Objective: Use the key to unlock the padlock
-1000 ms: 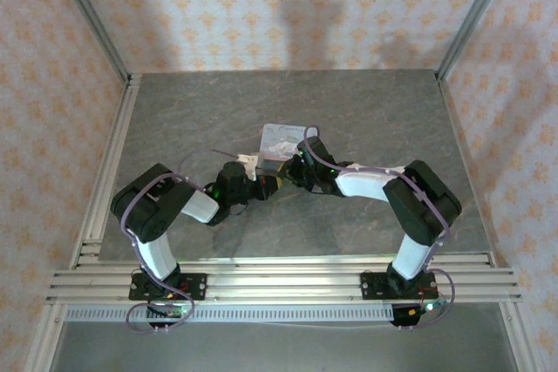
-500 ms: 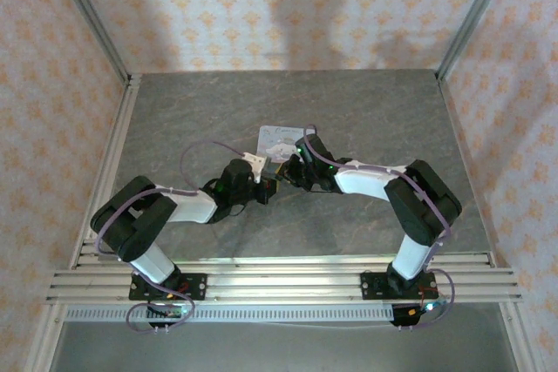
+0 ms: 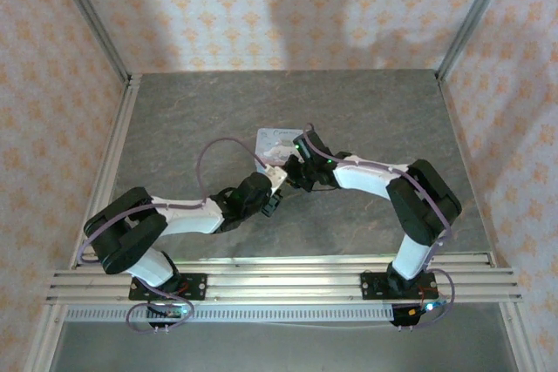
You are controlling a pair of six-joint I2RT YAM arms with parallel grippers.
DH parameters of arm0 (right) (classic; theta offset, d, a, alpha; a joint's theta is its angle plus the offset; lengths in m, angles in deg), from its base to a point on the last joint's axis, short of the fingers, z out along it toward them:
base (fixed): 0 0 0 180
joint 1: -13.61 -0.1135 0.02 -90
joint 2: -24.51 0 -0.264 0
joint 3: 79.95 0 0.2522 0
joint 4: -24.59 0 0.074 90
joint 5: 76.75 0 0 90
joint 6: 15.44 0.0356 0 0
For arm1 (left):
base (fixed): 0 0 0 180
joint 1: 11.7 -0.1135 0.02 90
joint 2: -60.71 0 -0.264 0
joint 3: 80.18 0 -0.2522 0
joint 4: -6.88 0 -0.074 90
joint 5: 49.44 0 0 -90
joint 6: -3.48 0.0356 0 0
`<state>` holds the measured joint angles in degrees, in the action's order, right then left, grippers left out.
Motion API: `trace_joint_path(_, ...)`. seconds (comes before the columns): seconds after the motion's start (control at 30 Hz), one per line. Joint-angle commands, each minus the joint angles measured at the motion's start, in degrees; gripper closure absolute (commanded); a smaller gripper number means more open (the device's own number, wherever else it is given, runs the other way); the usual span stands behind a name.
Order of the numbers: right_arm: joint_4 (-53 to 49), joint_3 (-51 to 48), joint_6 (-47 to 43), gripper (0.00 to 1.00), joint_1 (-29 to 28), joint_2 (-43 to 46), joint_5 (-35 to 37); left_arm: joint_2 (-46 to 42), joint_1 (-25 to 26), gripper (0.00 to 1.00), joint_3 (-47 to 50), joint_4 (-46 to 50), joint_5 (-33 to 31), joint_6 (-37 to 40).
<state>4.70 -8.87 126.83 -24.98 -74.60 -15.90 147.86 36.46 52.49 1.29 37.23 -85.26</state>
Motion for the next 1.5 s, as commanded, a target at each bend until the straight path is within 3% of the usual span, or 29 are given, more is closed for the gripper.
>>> trace_joint_path(0.0, -5.26, 2.09, -1.77, 1.00, 0.09, -2.14, 0.24, -2.84, 2.64, 1.00, -2.37, 2.58, -1.50, 8.46)
trace_joint_path(0.23, -4.95, 1.31, -1.47, 1.00, 0.09, -0.76, 0.66, -0.93, 2.20, 1.00, -1.59, 0.39, 2.10, 6.21)
trace_joint_path(0.43, -4.63, 0.89, -1.29, 0.88, 0.09, 0.00, 0.81, -0.29, -0.40, 1.00, 2.12, -8.34, 5.36, -0.85)
trace_joint_path(0.57, -3.89, 0.37, -0.69, 0.59, 0.10, 0.26, 0.64, -0.14, -1.79, 1.00, 3.23, -11.00, 7.23, -3.29)
trace_joint_path(0.7, -3.54, -0.12, -0.33, 0.52, 0.09, 1.69, 1.49, 0.12, -2.98, 1.00, 3.94, -12.35, 8.42, -4.92)
trace_joint_path(1.1, -6.74, -0.49, 0.20, 0.42, 0.11, 6.84, 4.31, 1.65, -4.04, 1.00, 3.68, -12.24, 8.53, -5.67)
trace_joint_path(1.47, -4.53, -1.29, 2.03, 0.47, 0.10, 5.14, 1.88, 1.79, -3.95, 1.00, 3.59, -11.87, 7.64, -5.25)
